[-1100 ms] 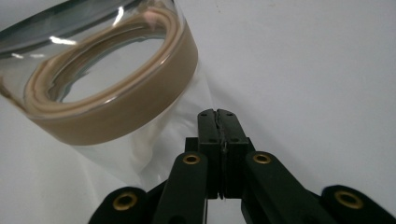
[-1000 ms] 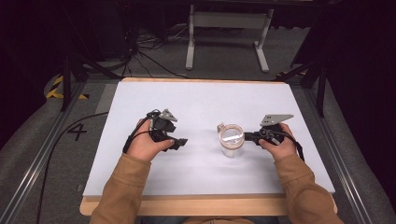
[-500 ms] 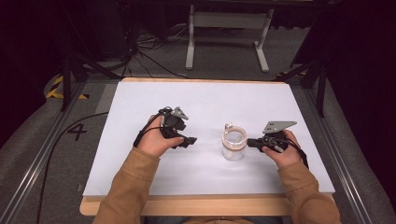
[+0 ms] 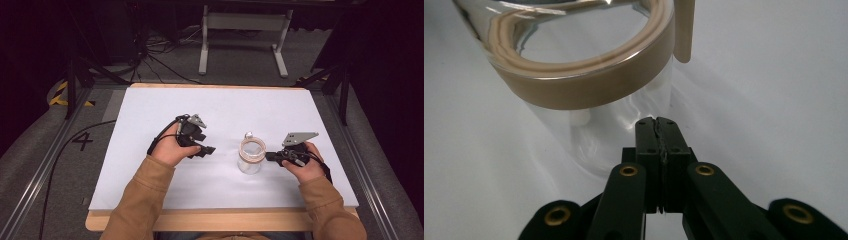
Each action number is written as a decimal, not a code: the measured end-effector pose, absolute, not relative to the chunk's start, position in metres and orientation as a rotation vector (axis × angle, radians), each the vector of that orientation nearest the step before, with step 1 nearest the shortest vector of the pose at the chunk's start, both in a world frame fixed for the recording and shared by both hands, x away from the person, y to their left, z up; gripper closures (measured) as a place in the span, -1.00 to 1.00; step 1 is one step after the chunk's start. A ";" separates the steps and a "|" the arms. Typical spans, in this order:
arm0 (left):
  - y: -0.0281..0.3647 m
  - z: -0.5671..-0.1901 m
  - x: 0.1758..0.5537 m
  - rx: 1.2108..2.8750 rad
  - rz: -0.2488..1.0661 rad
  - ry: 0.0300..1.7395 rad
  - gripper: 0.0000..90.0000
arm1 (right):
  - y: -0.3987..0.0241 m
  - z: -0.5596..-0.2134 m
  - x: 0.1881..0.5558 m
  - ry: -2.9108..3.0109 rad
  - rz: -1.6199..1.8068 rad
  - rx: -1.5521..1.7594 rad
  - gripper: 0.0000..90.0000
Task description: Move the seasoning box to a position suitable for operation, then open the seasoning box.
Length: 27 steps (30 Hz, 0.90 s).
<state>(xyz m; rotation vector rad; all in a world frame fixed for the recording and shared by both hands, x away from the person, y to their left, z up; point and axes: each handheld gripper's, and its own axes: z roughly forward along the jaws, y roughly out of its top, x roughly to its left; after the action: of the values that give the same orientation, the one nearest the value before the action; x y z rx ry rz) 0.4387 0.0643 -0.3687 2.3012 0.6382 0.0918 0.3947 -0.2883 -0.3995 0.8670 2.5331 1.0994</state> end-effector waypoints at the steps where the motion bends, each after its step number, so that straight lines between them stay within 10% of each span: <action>1: 0.063 -0.369 0.439 2.293 0.095 0.637 -0.04 | -0.289 -0.400 0.395 2.533 1.091 0.869 1.00; 15: 0.045 -0.358 0.442 2.211 0.154 0.569 0.74 | -0.301 -0.396 0.386 2.487 1.120 0.911 0.94; 27: 0.015 -0.356 0.453 2.040 0.118 0.489 0.82 | -0.325 -0.396 0.369 2.424 1.119 0.999 0.94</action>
<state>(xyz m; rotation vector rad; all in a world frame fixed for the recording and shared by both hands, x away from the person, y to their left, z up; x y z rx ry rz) 0.4533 0.0148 -0.3559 2.0404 0.4894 0.1181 0.3692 -0.3247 -0.3963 0.9990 2.4235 1.1187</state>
